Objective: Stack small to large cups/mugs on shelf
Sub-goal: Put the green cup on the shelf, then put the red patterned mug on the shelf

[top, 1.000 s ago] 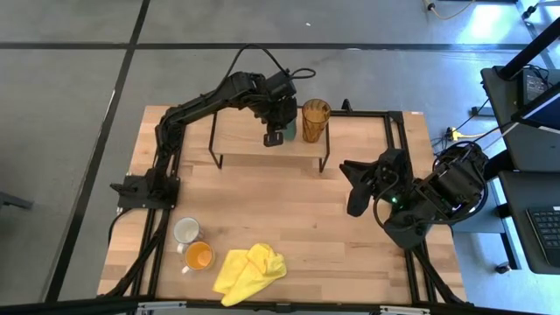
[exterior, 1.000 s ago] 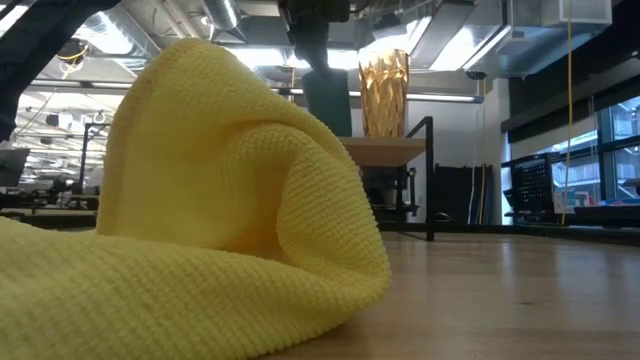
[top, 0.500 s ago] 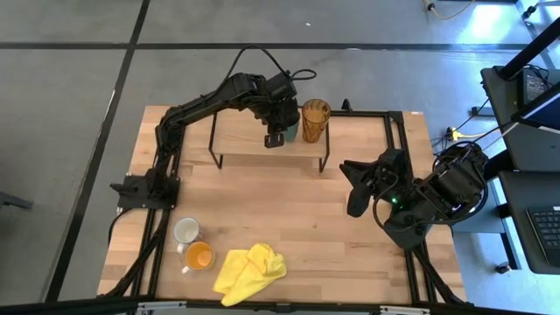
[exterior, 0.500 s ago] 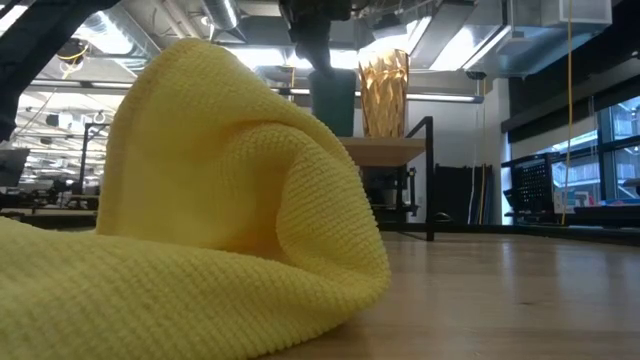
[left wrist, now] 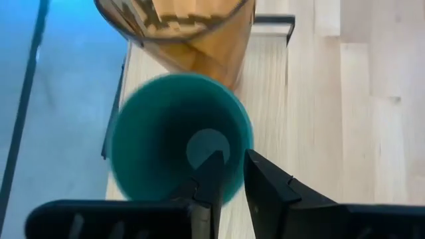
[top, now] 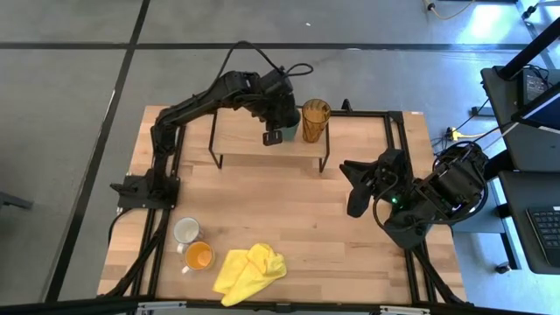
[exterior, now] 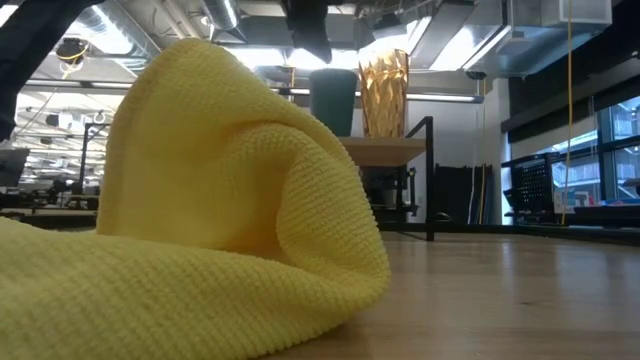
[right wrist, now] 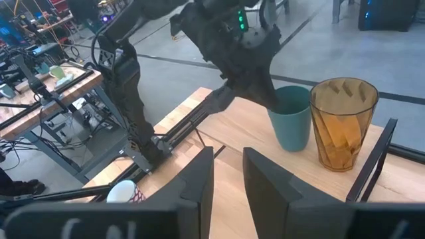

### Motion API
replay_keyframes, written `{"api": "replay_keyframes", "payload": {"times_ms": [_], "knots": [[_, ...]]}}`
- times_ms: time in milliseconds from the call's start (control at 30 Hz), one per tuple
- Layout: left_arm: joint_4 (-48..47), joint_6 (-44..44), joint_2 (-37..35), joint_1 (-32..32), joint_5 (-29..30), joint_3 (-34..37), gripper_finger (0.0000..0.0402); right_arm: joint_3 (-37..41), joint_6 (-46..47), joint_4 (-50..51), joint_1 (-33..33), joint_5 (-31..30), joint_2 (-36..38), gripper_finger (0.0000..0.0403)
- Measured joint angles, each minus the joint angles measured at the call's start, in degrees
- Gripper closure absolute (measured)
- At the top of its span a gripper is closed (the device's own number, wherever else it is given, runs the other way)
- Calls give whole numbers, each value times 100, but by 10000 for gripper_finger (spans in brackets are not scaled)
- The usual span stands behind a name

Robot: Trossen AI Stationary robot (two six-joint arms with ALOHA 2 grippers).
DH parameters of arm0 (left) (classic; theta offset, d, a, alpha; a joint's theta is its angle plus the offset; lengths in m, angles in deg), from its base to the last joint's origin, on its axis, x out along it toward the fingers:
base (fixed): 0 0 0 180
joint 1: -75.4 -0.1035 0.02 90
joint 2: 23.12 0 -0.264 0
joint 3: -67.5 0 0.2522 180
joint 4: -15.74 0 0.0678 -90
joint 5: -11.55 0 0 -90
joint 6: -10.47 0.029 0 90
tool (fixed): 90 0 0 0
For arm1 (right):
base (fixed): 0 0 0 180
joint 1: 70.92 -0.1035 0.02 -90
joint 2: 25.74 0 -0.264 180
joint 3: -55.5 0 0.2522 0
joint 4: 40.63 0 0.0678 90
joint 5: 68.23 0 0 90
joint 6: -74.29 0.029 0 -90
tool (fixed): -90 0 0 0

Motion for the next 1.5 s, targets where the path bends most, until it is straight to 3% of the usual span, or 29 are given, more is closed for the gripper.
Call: {"api": "replay_keyframes", "payload": {"times_ms": [233,533,633,767,1133,1500], "knots": [[-221,-287,-268,63,68,2,344,0,-63,0,0,33,0,320],[-1406,-1049,-1105,131,997,80,343,0,-76,0,-63,167,0,320],[-1269,-1365,-1803,179,551,514,343,0,-74,1,-183,132,1,320],[-1260,-2158,-2749,439,596,1327,343,0,-45,-3,-309,-9,2,320],[-926,-4986,-5039,2008,624,4719,343,0,-82,-2,-332,-26,2,320],[-1387,-7153,-6052,3618,80,6080,343,0,20,0,-332,38,2,320]]}}
